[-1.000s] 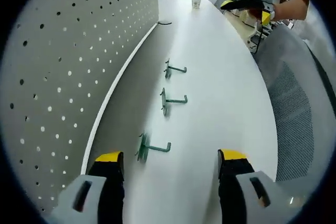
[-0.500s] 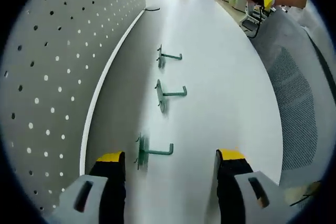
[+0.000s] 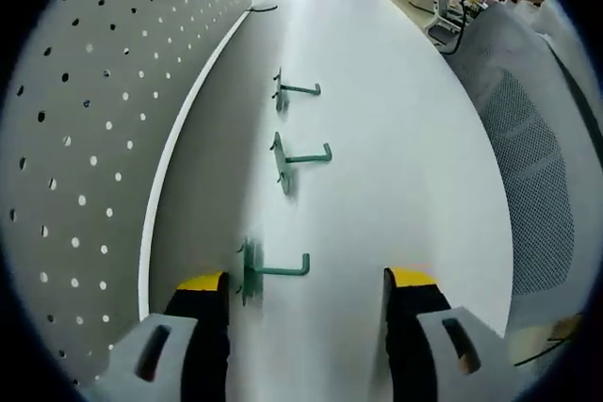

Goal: Insert the hook assembly into the mounting plate slot until the hook locks in place.

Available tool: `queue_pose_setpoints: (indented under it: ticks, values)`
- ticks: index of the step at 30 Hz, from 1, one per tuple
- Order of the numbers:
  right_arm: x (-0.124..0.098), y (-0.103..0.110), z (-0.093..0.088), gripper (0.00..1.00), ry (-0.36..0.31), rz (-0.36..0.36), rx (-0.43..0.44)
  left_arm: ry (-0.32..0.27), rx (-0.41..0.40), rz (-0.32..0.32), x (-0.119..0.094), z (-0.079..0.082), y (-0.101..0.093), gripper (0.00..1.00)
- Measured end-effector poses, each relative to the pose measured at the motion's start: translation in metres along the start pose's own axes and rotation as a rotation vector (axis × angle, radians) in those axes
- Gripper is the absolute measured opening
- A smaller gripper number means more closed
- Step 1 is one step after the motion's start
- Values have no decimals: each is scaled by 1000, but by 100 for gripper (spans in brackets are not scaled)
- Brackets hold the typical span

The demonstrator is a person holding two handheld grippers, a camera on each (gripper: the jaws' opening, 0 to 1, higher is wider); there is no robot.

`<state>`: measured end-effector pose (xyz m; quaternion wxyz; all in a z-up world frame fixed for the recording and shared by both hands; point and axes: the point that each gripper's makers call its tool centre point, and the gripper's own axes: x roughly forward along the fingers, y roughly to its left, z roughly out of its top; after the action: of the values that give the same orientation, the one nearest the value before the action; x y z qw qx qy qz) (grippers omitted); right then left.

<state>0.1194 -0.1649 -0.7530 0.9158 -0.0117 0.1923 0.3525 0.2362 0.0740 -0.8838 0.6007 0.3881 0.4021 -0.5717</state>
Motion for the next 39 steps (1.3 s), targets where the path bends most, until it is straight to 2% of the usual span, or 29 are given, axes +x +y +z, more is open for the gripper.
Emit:
queue_pose_setpoints:
  ticks: [3,14,21,25,33,35,39]
  values:
    - [0,1,-1,63,0,5,3,-5,-2,1,0,0,1,67]
    - [-2,-2,1,63,-4,-7,8,-24,-50,26,-4,-1,15,43]
    - [-1,-1,1,62,-5,-9,11,-30,-70,38,-5,-2,20,34]
    - [-1,-1,1,62,-9,-9,15,-25,-75,50,-5,-2,25,25]
    - [-1,-2,0,61,-11,-11,21,-10,-74,65,-4,-2,28,17]
    - [-2,-2,1,61,-12,-11,21,10,-53,88,-5,-5,31,10]
    - [-1,-1,1,61,-14,-10,22,14,-53,104,-5,-5,33,7]
